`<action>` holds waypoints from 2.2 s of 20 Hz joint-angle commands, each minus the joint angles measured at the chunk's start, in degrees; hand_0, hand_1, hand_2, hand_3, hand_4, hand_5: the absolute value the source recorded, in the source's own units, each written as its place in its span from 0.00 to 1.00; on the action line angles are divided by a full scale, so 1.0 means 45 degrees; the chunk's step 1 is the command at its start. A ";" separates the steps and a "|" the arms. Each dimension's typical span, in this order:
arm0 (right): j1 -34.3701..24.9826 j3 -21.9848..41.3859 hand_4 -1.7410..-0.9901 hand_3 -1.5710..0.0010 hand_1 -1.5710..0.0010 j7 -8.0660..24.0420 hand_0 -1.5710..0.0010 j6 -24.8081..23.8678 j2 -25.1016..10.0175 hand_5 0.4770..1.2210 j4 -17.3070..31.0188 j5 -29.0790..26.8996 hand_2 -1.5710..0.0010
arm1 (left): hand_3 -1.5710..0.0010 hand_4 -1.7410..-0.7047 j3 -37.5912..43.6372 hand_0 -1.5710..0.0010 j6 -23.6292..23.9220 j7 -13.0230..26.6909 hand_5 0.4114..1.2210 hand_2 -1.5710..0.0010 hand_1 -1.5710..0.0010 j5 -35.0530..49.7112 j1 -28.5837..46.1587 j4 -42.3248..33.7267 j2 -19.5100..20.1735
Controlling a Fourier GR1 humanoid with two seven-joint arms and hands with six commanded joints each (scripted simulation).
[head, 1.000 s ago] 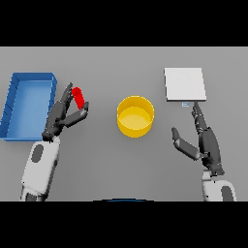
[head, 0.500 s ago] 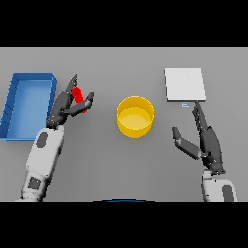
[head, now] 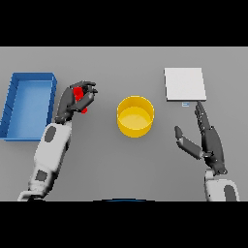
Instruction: Pick up the red beaker and tilt it to pour out 1 green nut into yellow bowl. Pick up the yellow bowl and place it on the metallic measuring scale.
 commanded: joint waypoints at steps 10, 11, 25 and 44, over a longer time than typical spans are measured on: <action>-0.0334 0.0202 0.62 1.00 1.00 -0.0173 1.00 0.0019 0.0130 0.26 0.0423 0.0239 1.00 | 0.05 0.07 0.0043 0.05 0.0420 -0.1126 0.86 0.05 0.05 0.0116 -0.0052 -0.0240 -0.0073; -0.0203 0.0314 0.64 1.00 1.00 -0.0303 1.00 -0.0016 0.0164 0.26 0.0406 0.0399 1.00 | 0.04 0.06 -0.0070 0.04 0.0558 -0.1206 0.85 0.04 0.04 0.0125 -0.0034 -0.0557 -0.0060; 0.0113 0.0434 0.66 1.00 1.00 -0.0047 1.00 -0.0300 0.0087 0.31 -0.0011 0.0925 1.00 | 0.01 0.01 -0.4137 0.01 -0.0265 0.1636 0.87 0.01 0.01 -0.2764 -0.0361 -0.3561 0.1804; -0.0143 0.0404 0.69 1.00 1.00 0.0029 1.00 -0.0441 0.0455 0.24 0.0133 0.0783 1.00 | 0.00 0.05 -1.1626 0.00 -0.4077 0.1451 0.99 0.00 0.00 -0.9517 -0.6602 0.0006 0.3243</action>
